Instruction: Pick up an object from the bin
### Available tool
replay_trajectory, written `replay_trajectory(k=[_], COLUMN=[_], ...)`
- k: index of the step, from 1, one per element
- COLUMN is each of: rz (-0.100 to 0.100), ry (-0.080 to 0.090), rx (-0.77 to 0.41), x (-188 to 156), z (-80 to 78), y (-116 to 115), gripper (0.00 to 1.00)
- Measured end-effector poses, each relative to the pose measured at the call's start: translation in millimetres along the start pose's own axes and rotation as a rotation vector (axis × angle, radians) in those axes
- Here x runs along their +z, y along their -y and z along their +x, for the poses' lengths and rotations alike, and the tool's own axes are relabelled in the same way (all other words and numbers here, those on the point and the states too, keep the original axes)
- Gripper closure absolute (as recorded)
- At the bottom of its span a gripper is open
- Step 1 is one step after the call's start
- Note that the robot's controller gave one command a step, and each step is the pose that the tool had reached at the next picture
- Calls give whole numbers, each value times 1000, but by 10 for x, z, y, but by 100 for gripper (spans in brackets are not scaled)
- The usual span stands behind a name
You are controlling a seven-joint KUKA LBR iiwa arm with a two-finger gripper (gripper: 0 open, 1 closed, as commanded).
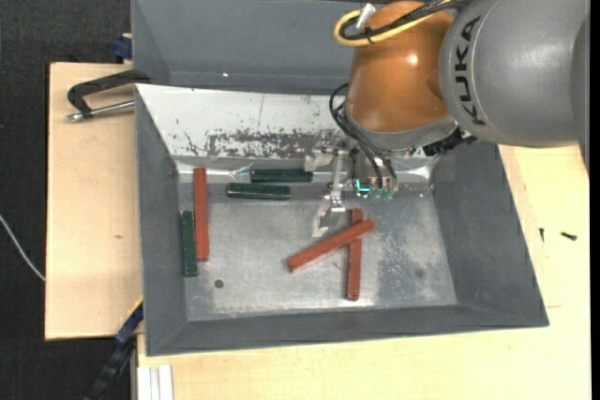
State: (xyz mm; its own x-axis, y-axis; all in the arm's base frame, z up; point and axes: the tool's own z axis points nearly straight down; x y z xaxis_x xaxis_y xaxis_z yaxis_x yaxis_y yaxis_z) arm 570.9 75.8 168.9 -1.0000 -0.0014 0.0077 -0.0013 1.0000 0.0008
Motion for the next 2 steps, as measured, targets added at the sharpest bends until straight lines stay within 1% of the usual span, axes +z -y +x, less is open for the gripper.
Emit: replay_trajectory(k=[1, 2], rz=[-1, -1], ry=[9, 14], rx=[1, -79], x=[-50, 313], z=[-18, 117], y=[3, 228], gripper=[0, 0])
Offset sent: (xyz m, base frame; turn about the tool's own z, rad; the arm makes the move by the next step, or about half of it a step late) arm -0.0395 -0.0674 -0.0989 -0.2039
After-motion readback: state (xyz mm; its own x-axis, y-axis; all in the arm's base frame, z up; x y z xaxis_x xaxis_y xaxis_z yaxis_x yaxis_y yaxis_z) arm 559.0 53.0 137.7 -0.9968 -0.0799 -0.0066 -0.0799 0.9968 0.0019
